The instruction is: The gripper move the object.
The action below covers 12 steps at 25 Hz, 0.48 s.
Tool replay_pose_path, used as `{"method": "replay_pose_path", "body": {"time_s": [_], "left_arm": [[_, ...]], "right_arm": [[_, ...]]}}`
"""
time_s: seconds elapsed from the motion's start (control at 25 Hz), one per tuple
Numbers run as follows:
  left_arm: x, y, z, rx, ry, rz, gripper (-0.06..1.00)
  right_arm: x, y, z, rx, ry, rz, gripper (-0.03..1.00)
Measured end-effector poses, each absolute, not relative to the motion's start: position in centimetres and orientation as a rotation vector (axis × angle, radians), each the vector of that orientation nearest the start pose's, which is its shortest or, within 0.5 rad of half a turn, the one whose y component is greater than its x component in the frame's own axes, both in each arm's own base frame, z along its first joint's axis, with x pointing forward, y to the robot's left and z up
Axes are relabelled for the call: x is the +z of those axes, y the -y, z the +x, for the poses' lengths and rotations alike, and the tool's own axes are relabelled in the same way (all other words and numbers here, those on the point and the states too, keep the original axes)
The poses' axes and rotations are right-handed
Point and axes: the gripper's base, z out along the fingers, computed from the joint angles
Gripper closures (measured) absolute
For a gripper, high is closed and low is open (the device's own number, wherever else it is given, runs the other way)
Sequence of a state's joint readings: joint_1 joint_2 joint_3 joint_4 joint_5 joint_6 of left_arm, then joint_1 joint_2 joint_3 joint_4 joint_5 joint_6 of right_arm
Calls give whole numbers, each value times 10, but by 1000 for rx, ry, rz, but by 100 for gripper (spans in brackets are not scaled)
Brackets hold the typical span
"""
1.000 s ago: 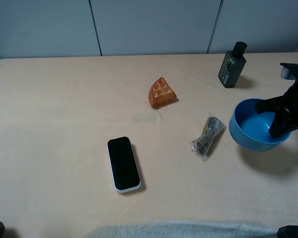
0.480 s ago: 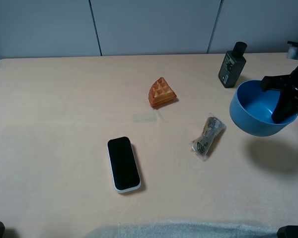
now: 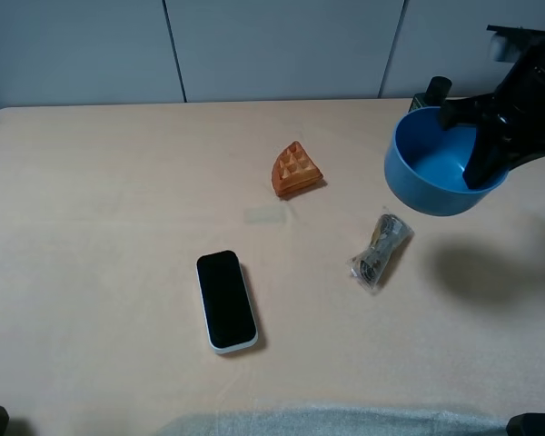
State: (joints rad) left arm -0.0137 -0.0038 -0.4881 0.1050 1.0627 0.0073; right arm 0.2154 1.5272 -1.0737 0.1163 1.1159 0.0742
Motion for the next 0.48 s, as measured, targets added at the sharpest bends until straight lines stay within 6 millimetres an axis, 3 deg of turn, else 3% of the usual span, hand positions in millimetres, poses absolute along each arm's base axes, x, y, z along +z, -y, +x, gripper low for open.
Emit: {"method": "replay_pose_path", "body": {"time_s": [0.48], "left_arm": [[274, -8, -4, 122, -2052, 17, -4]], "right_arm": [[281, -118, 281, 199, -2975, -271, 98]]}}
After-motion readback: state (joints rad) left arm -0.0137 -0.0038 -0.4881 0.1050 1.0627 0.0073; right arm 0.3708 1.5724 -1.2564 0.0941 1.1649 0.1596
